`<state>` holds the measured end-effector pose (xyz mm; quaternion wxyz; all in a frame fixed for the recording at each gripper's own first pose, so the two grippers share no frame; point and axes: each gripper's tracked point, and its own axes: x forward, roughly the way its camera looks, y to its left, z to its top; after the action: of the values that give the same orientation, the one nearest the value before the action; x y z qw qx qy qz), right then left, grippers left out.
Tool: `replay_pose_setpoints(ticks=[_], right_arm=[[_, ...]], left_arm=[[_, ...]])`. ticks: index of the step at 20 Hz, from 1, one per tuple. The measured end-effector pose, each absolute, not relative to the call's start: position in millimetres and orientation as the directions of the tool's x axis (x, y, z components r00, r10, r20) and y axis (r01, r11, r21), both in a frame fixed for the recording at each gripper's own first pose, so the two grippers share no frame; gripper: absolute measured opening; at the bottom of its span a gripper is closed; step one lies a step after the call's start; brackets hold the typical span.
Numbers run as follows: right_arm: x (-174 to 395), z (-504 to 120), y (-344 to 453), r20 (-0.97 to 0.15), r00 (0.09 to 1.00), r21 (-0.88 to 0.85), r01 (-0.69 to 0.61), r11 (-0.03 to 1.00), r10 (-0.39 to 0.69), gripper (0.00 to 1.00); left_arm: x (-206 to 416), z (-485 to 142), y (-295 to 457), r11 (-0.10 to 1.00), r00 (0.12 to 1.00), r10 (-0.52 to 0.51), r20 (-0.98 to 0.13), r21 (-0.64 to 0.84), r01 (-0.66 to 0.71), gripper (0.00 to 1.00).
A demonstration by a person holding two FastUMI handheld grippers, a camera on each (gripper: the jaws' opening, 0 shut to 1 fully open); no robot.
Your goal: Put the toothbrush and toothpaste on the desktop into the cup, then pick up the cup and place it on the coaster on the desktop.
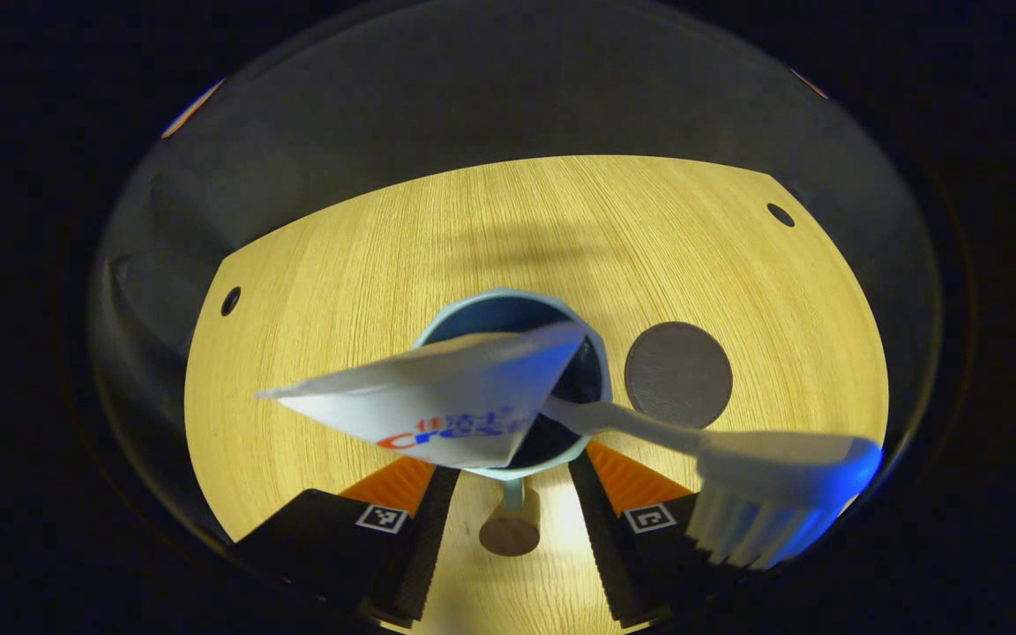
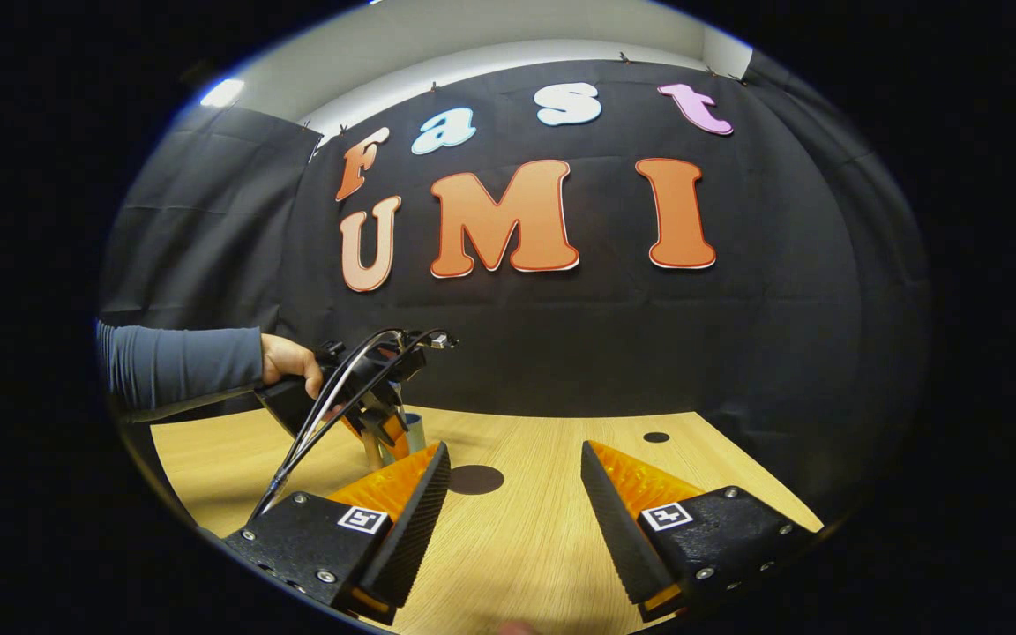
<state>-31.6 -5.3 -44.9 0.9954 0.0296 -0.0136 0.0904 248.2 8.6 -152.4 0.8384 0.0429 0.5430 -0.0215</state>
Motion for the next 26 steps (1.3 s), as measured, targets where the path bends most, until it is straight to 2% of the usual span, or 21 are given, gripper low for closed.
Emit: replay_pose_setpoints(ticks=[2, 4, 9, 12, 20, 26], right_arm=[[-31.7, -47.3, -6.9, 0.029, 0.984, 0.059, -0.178, 0.982, 0.177, 0.89], [-32.2, -46.4, -5.5, 0.031, 0.983, 0.067, -0.180, 0.981, 0.179, 0.89], [-33.8, -46.6, -12.1, 0.034, 0.986, 0.066, -0.166, 0.984, 0.164, 0.89], [-35.4, -47.3, -15.4, 0.035, 0.987, 0.062, -0.159, 0.985, 0.157, 0.89], [-34.5, -50.7, -17.0, 0.025, 0.988, 0.048, -0.153, 0.987, 0.152, 0.89], [-37.1, -55.8, -26.7, 0.019, 0.990, 0.058, -0.142, 0.988, 0.141, 0.89]], left_arm=[[252.9, -148.8, 11.9, 0.996, 0.400, 0.028, -0.916, 0.059, 0.065, 0.64], [265.2, -141.8, 9.5, 0.997, 0.406, 0.024, -0.913, 0.049, 0.051, 0.31], [288.8, -108.8, 10.7, 0.999, 0.432, 0.018, -0.902, 0.036, 0.035, 0.24], [278.1, -96.5, 9.9, 0.999, 0.459, 0.019, -0.888, 0.036, 0.028, 0.24], [311.7, -23.4, -4.6, 0.993, 0.501, -0.058, -0.864, 0.003, 0.120, 0.24], [332.6, -52.9, -12.8, 0.988, 0.486, -0.090, -0.869, -0.015, 0.155, 0.24]])
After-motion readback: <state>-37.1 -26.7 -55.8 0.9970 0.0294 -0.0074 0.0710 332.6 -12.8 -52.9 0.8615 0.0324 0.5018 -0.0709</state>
